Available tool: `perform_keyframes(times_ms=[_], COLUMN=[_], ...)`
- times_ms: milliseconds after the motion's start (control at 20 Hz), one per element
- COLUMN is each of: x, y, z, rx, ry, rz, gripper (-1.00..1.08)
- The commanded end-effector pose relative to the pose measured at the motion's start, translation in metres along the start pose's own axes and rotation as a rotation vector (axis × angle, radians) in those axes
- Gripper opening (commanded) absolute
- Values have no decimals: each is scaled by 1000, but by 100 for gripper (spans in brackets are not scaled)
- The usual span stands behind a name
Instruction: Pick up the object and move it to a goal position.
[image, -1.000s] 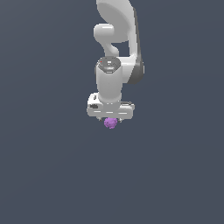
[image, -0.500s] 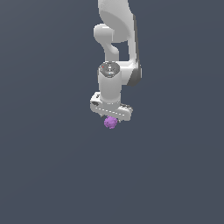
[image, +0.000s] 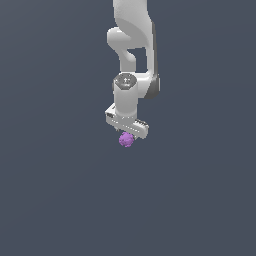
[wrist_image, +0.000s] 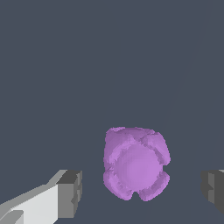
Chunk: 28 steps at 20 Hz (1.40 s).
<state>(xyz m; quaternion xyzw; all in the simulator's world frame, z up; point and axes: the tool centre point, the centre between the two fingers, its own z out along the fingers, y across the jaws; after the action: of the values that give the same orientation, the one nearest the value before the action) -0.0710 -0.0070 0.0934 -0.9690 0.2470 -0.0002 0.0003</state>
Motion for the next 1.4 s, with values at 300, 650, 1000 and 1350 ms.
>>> perform_keyframes(times_ms=[300,650,1000,1350], x=[-4,-5,-5,-5], y=[2,3,3,3], z=[4,25,52,54], rx=[-1,-1,-1,-1], ry=[0,0,0,0], rz=[31,33,36,36], gripper=[100,100,100,-100])
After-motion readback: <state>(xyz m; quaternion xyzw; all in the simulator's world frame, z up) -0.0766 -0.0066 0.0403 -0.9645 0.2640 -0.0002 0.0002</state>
